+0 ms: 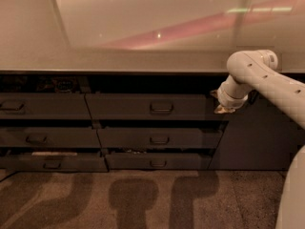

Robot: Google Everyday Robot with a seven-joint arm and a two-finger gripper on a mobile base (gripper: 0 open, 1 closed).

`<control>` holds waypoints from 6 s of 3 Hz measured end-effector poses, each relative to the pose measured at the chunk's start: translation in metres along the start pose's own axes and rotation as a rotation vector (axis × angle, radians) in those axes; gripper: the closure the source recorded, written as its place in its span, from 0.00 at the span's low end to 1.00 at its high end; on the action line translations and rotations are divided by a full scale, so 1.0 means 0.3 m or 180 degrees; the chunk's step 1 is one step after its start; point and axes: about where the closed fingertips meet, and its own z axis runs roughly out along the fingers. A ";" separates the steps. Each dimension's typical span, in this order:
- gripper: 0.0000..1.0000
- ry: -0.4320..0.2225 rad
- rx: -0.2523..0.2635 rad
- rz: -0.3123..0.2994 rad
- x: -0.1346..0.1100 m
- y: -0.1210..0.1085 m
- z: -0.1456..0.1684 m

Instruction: Open top drawer

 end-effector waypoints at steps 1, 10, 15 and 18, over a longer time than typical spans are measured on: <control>1.00 0.0000 0.0001 -0.0001 -0.001 -0.004 -0.018; 1.00 0.0000 -0.0018 -0.0084 -0.008 0.034 -0.093; 1.00 -0.0007 -0.0008 -0.0131 -0.005 0.100 -0.098; 1.00 -0.0010 -0.0005 -0.0147 -0.005 0.120 -0.108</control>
Offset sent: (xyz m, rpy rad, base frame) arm -0.2467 -0.0576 -0.2031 -0.1499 0.0588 0.2314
